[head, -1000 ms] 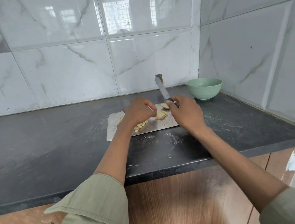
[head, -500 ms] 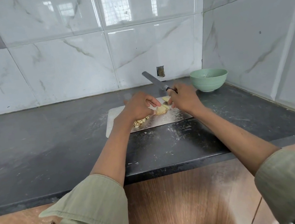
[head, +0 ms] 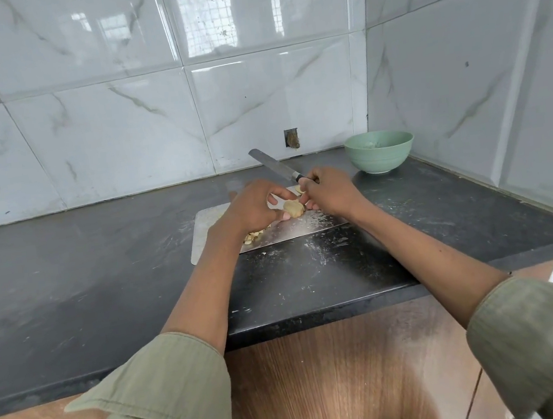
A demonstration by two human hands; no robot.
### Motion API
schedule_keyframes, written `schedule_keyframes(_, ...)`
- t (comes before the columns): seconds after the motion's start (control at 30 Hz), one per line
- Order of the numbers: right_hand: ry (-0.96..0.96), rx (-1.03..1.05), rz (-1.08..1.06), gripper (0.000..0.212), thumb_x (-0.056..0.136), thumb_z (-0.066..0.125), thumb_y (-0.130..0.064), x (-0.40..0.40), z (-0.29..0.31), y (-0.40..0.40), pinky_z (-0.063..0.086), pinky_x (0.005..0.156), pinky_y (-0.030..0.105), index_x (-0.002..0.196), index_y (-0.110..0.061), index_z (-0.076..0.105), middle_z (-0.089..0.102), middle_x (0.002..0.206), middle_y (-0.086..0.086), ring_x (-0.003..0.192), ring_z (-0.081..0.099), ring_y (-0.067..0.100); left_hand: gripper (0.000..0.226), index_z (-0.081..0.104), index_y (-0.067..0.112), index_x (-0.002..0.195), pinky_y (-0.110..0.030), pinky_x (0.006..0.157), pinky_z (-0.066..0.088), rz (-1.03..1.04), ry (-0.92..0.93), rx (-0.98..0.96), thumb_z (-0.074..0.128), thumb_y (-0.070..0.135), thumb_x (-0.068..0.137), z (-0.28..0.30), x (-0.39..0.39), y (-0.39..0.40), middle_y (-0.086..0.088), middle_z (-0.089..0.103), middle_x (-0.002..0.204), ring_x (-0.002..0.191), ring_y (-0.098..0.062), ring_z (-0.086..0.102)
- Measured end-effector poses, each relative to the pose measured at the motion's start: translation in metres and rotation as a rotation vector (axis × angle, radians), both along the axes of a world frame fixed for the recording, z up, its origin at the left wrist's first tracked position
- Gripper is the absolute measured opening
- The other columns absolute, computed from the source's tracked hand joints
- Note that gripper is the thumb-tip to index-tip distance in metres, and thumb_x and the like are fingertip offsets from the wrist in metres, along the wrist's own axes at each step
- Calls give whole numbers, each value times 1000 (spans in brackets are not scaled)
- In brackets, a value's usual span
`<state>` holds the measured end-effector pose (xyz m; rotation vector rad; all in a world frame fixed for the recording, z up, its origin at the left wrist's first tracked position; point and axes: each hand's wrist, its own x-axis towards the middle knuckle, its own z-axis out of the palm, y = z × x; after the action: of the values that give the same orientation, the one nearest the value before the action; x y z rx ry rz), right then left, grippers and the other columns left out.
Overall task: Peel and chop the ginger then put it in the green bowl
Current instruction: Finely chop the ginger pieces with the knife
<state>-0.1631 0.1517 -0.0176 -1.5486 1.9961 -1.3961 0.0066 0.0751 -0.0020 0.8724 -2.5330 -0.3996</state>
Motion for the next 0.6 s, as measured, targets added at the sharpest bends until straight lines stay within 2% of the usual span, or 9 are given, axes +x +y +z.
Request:
schedule_keyframes(0.13,0,3,-9,21,106,54,-30,0,0,-1,61,83,44,97,-14,64,77,80,1,73,74,15,29,79,32,107,-30,91,47,0,10,13,88,27,80,1,-1,-1,10,74,110,100,-9,68)
schedule_keyframes(0.2,1,-1,-14,22,106,54,-30,0,0,-1,61,83,44,98,-13,65,77,81,0,73,74,15,24,79,29,109,-15,78,37,-15,12,-17,82,19,87,3,1,-3,12,73,109,102,-7,67)
schedule_keyframes(0.27,5,1,-22,22,106,53,-30,0,1,-1,61,84,45,99,-13,65,77,82,0,75,74,16,28,78,27,115,-8,71,26,-22,1,-31,73,8,94,4,3,-4,12,70,113,106,-7,63)
schedule_keyframes(0.3,10,3,-27,22,106,53,-30,1,0,-1,61,84,45,99,-14,65,77,82,0,76,74,16,31,77,26,117,-11,73,29,-27,-18,-33,72,6,94,3,2,-5,11,68,116,107,-8,60)
schedule_keyframes(0.37,15,8,-28,22,106,53,-30,1,0,-2,60,84,46,99,-13,65,77,81,0,79,75,19,34,75,28,119,-29,90,41,-46,-63,-29,75,8,91,1,0,-5,7,67,123,109,-11,59)
schedule_keyframes(0.5,-12,12,-9,21,106,54,-30,1,0,-2,61,85,48,98,-14,65,77,83,1,81,75,22,29,75,37,112,-42,104,35,-10,-64,-41,78,19,89,-2,-5,-10,11,69,120,109,-8,62)
schedule_keyframes(0.6,-38,7,16,19,106,54,-29,0,-1,-2,61,86,47,95,-17,65,77,84,1,79,75,18,23,75,38,110,-43,103,30,28,-72,-62,79,29,89,-2,-6,-11,14,69,111,110,-5,60)
